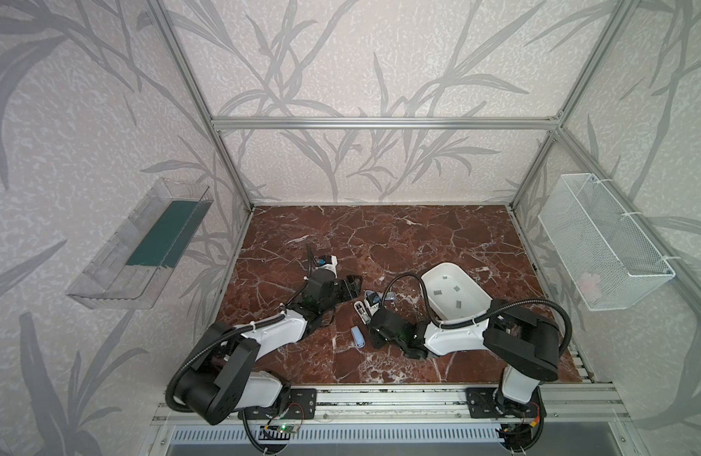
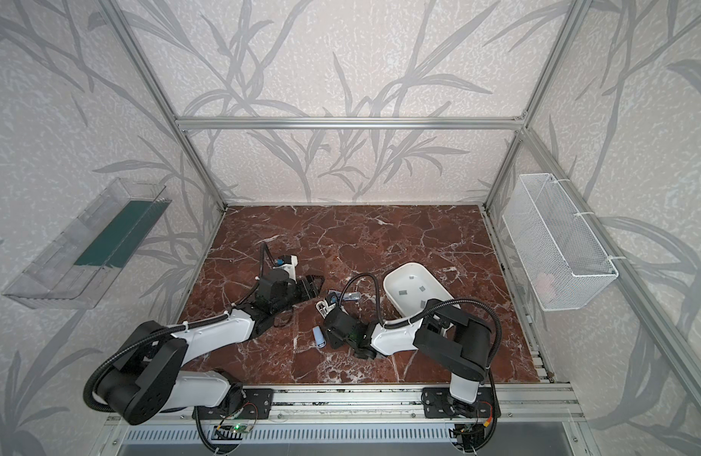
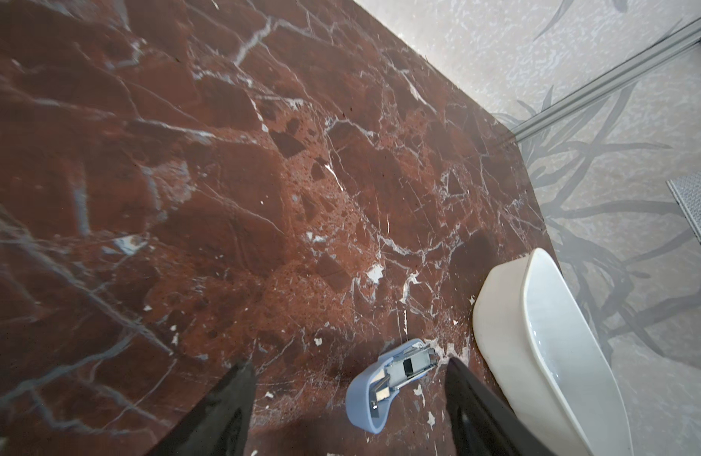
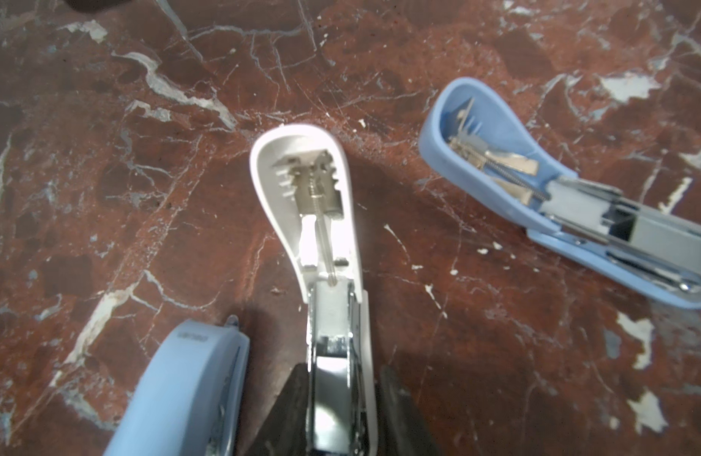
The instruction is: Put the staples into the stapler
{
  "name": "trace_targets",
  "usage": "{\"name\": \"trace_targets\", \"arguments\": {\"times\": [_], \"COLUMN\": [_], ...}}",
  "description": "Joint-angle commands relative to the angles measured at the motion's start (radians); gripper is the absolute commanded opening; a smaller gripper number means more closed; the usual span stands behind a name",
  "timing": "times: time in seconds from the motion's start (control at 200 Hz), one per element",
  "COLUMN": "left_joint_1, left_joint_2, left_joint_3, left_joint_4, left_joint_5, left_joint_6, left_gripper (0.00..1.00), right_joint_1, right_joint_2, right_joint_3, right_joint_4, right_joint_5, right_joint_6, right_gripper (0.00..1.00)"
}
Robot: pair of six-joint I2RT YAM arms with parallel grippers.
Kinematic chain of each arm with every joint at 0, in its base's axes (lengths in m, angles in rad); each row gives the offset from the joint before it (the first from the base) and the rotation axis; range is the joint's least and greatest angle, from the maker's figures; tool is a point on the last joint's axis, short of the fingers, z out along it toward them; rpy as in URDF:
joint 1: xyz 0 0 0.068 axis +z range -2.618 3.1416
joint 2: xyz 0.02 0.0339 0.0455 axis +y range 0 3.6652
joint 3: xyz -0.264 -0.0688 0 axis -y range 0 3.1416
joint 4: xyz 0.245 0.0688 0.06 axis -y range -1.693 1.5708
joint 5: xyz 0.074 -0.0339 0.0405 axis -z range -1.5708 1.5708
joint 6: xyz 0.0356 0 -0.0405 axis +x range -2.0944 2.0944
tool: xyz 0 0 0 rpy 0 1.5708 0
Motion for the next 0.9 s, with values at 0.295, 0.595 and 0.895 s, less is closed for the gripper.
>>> {"name": "trace_targets", "arguments": {"times": [0.295, 0.595, 0.895], "left_joint_1": [-0.041, -0.081, -0.119], "left_joint_2": [0.087, 0.071, 0.016], "left_joint_3": [-0.019, -0.068, -0.101], "left_joint_4": [0.147, 0.184, 0.207], "left_joint_5": [0.068, 0.079, 0.095], "left_joint_6": [-0.054, -0.089, -0.103], "left_gripper": [0.76, 0.76, 0.76], "right_joint_1": [0.025, 0.034, 0.034], "right_joint_2": [-0.027, -0.013, 0.003], "right_joint_3": [-0.138, -0.185, -0.192], "right_joint_4": [0.225, 0.321, 0.358], "right_joint_5": [0.010, 0.021, 0.023], "right_joint_6": [-0.116, -0.133, -0.130], "right_gripper": [0.37, 0.26, 0.18]}}
